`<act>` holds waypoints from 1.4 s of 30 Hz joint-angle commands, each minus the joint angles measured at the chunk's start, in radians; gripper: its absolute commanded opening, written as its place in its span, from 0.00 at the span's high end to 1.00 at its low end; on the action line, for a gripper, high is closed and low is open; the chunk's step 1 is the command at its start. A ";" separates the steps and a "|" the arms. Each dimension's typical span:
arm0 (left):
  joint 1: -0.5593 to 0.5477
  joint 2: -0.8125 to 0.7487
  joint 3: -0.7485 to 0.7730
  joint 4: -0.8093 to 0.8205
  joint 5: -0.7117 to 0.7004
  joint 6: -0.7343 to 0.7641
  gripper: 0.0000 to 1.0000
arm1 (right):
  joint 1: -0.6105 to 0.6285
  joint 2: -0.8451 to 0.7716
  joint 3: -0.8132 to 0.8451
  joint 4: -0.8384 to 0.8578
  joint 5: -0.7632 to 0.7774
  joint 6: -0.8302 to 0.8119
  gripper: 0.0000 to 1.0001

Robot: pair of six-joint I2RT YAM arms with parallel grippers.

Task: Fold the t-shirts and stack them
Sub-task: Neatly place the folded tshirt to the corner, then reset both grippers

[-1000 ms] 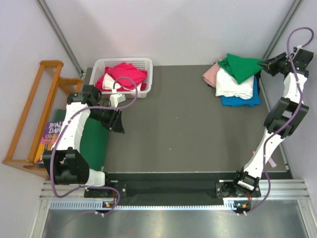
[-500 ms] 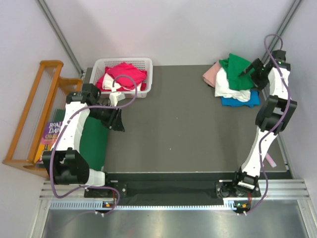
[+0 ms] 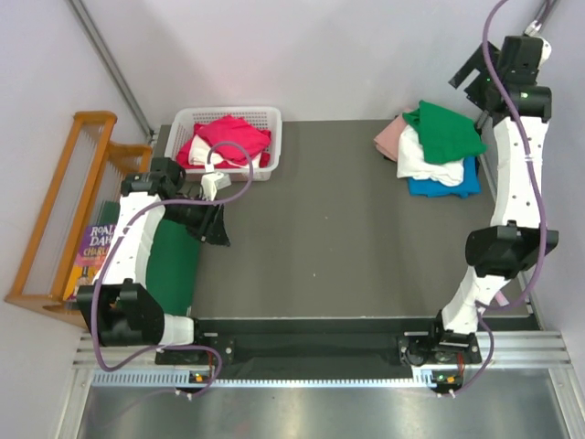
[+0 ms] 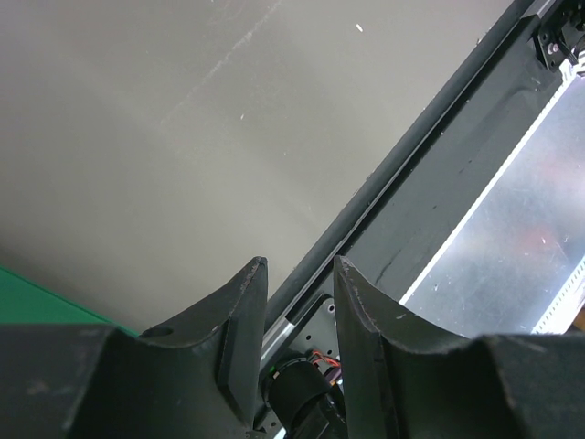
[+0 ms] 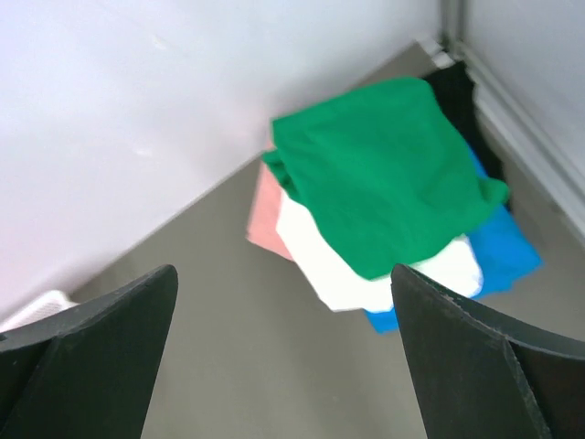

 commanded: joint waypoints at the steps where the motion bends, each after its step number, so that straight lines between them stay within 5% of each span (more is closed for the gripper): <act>1: 0.006 -0.013 -0.012 0.017 0.015 0.014 0.60 | -0.053 0.116 -0.026 0.082 -0.244 0.068 0.00; 8: 0.004 -0.009 -0.035 0.037 -0.006 0.007 0.60 | -0.083 0.321 -0.078 0.263 -0.660 0.127 0.00; 22: 0.006 0.009 -0.025 0.069 0.005 -0.026 0.60 | -0.094 0.272 -0.330 0.392 -0.752 0.073 0.00; 27: 0.006 0.012 0.060 0.112 -0.018 -0.117 0.60 | -0.013 0.085 -0.279 0.317 -0.795 -0.028 0.01; 33: 0.006 -0.031 0.127 0.222 -0.092 -0.243 0.60 | 0.064 -0.220 -0.408 0.265 -0.717 -0.145 0.00; 42: 0.012 -0.144 -0.055 0.509 -0.393 -0.374 0.59 | 0.117 -0.808 -1.107 0.518 -0.571 -0.244 0.00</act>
